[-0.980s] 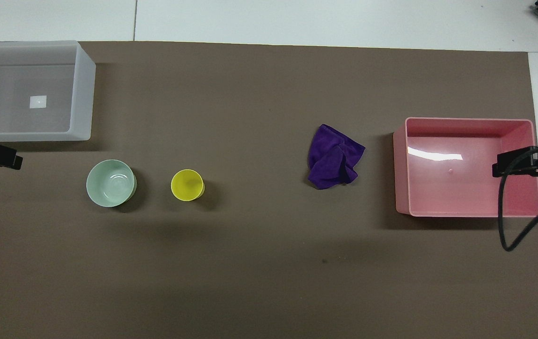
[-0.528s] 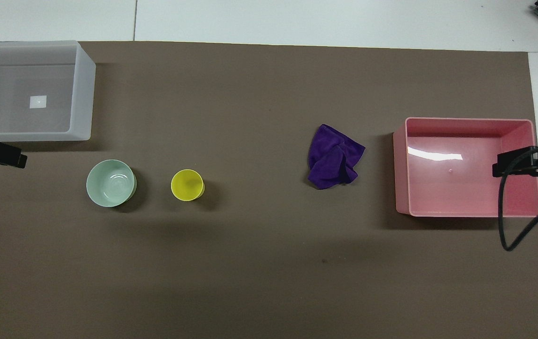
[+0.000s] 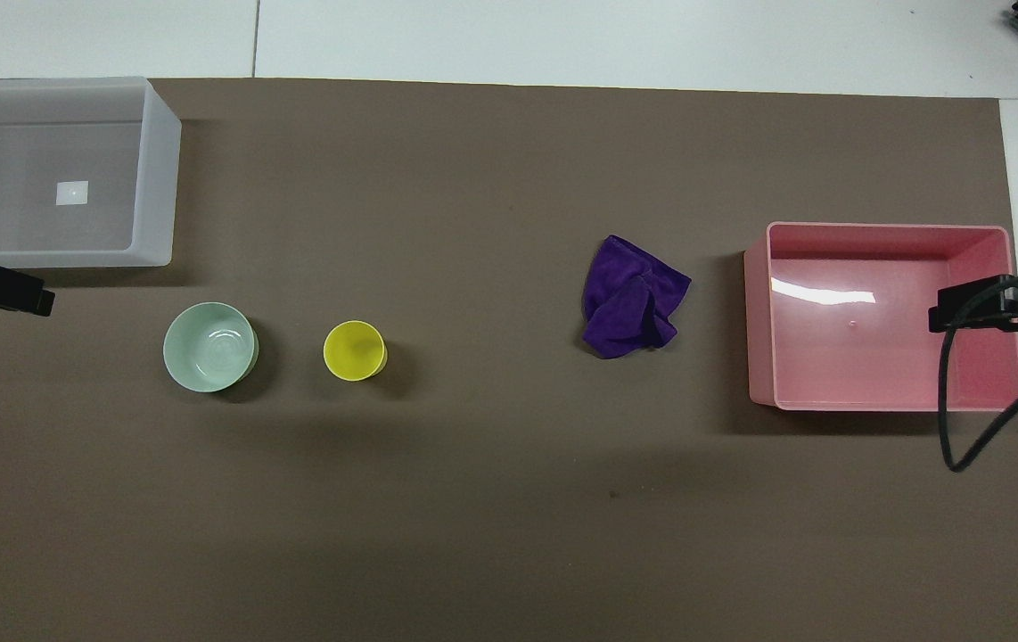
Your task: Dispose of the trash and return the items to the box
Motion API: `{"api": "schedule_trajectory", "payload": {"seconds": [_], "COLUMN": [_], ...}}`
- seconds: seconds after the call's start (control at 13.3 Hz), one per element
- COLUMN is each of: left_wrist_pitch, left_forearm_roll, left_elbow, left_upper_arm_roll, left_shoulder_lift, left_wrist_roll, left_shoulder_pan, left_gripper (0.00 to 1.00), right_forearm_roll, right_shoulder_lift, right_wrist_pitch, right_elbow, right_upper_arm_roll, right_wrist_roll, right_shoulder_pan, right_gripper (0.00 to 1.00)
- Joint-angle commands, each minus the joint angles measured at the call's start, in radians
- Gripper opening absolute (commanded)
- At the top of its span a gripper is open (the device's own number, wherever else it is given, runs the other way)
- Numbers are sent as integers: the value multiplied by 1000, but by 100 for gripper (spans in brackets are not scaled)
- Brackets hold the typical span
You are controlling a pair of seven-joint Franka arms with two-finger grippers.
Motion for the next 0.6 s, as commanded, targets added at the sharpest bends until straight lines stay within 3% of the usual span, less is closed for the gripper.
{"api": "schedule_trajectory", "payload": {"seconds": [0.0, 0.38, 0.53], "left_wrist_pitch": [70, 120, 202], "left_forearm_roll": [20, 20, 20], "left_elbow": [-70, -90, -136], "left_upper_arm_roll": [2, 1, 1], "left_shoulder_lift": [-30, -13, -4], "left_wrist_roll": [-10, -10, -10], "left_shoulder_pan": [-9, -14, -11], "left_gripper": [100, 100, 100], "right_forearm_roll": [4, 29, 31], "right_shoulder_lift": [-22, 4, 33], "right_wrist_pitch": [56, 167, 190], "right_elbow": [-44, -87, -86], "right_upper_arm_roll": [7, 7, 14], "right_wrist_roll": [7, -20, -36], "right_shoulder_pan": [11, 16, 16], "right_gripper": [100, 100, 100]}}
